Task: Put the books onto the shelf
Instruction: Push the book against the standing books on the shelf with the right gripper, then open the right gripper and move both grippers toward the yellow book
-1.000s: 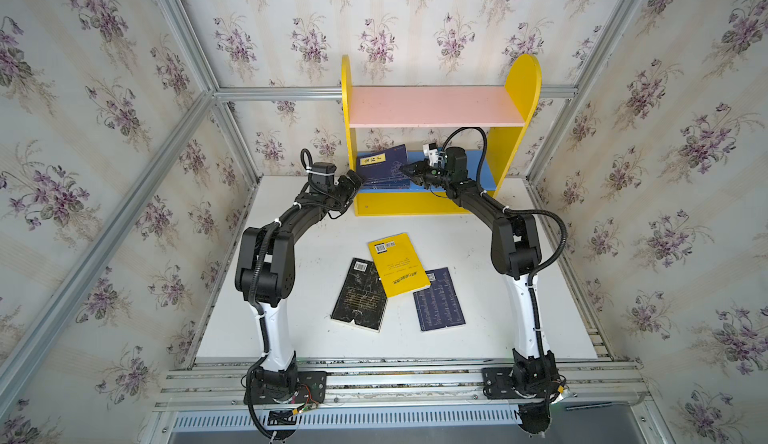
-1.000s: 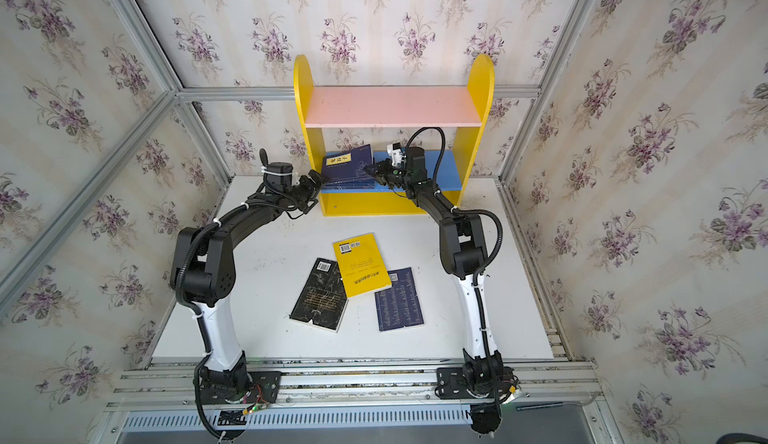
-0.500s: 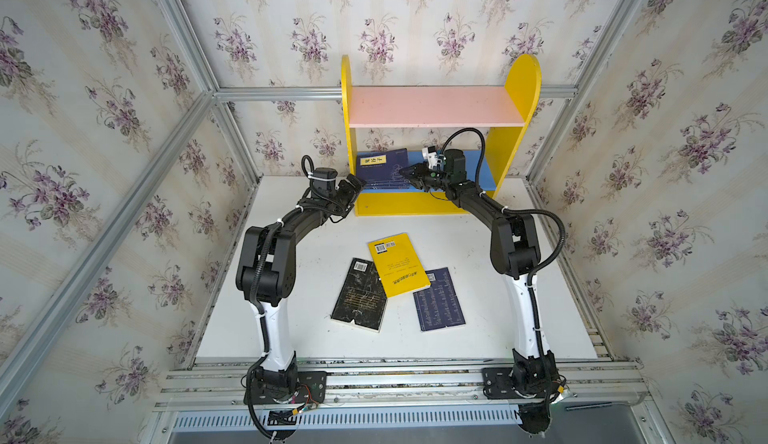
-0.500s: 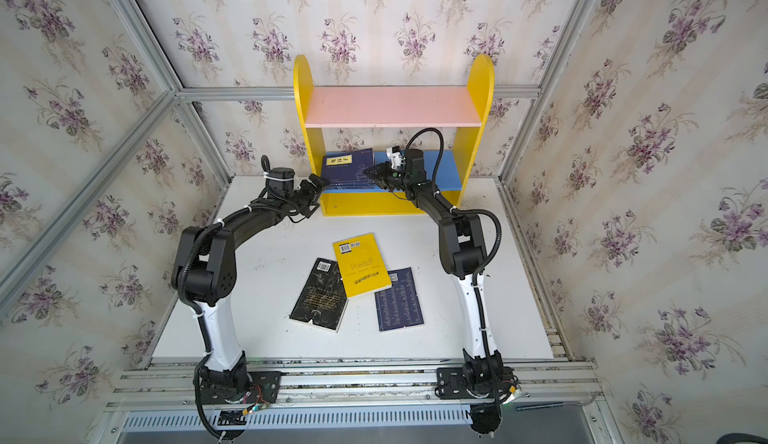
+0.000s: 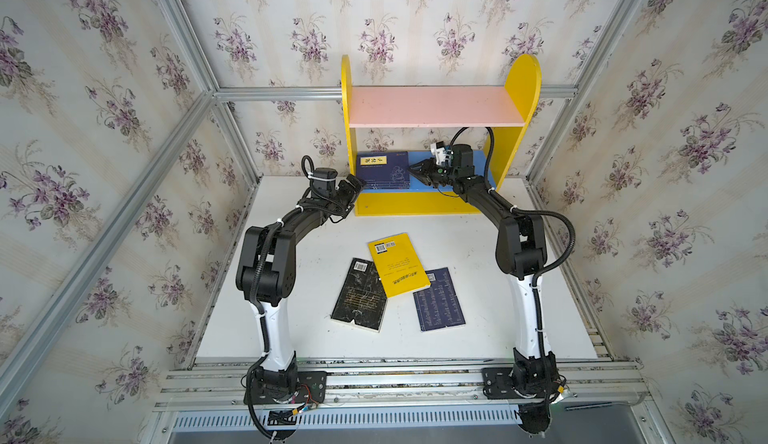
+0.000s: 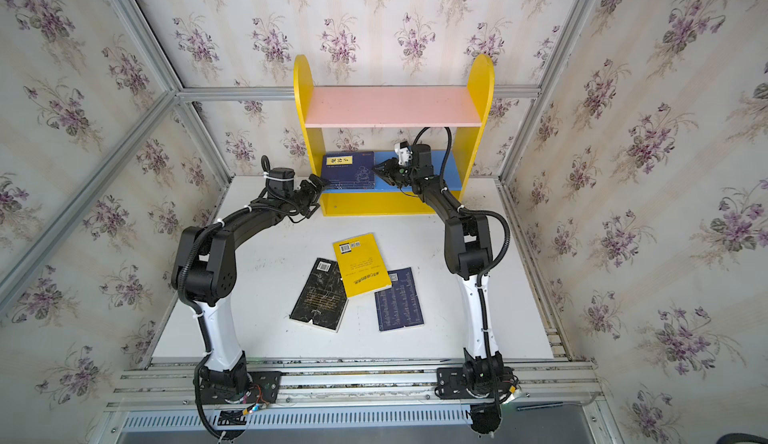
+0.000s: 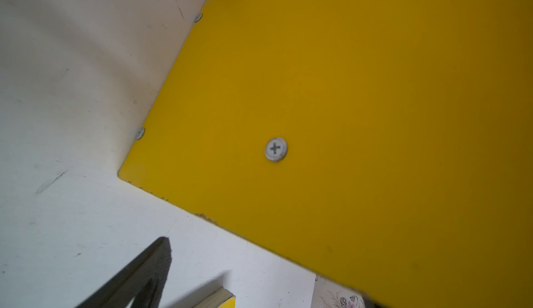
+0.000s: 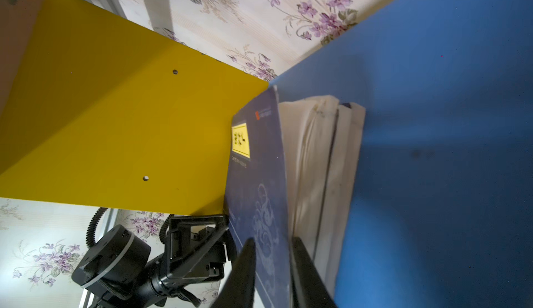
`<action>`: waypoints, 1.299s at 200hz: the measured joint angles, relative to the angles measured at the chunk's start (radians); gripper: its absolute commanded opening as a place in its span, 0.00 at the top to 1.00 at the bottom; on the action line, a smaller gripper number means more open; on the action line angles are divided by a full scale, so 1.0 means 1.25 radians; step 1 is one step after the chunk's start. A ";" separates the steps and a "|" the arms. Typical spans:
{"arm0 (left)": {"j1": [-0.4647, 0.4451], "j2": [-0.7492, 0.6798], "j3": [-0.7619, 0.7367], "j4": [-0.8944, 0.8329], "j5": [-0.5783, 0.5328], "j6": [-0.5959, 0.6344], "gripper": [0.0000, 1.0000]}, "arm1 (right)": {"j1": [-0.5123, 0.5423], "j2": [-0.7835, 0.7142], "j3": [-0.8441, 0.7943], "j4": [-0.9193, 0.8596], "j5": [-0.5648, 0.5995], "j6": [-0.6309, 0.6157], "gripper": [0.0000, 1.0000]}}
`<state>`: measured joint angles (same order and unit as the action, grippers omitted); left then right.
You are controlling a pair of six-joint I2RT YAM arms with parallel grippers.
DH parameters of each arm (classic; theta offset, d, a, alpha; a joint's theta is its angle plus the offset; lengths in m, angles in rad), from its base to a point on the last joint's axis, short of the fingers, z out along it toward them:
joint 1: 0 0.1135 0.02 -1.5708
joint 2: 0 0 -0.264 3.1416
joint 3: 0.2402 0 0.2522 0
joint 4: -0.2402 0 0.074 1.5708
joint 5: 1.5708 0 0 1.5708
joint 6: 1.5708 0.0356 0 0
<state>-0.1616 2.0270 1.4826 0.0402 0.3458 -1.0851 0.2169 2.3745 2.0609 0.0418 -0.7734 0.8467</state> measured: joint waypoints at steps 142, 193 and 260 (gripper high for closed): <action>0.013 -0.122 0.002 -0.031 0.016 0.087 0.01 | 0.000 -0.137 -0.077 -0.107 0.106 -0.112 0.52; 0.012 -0.219 -0.123 -0.024 0.087 0.143 0.01 | 0.015 -0.292 -0.301 -0.113 0.175 -0.141 0.50; -0.019 -0.327 -0.305 -0.069 0.159 0.229 0.01 | 0.097 -0.529 -0.663 -0.130 0.362 -0.167 0.43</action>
<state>-0.1852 1.6188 1.1019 -0.0463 0.5449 -0.7982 0.3382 1.7138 1.2327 -0.1207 -0.3206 0.6376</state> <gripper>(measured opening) 0.992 0.564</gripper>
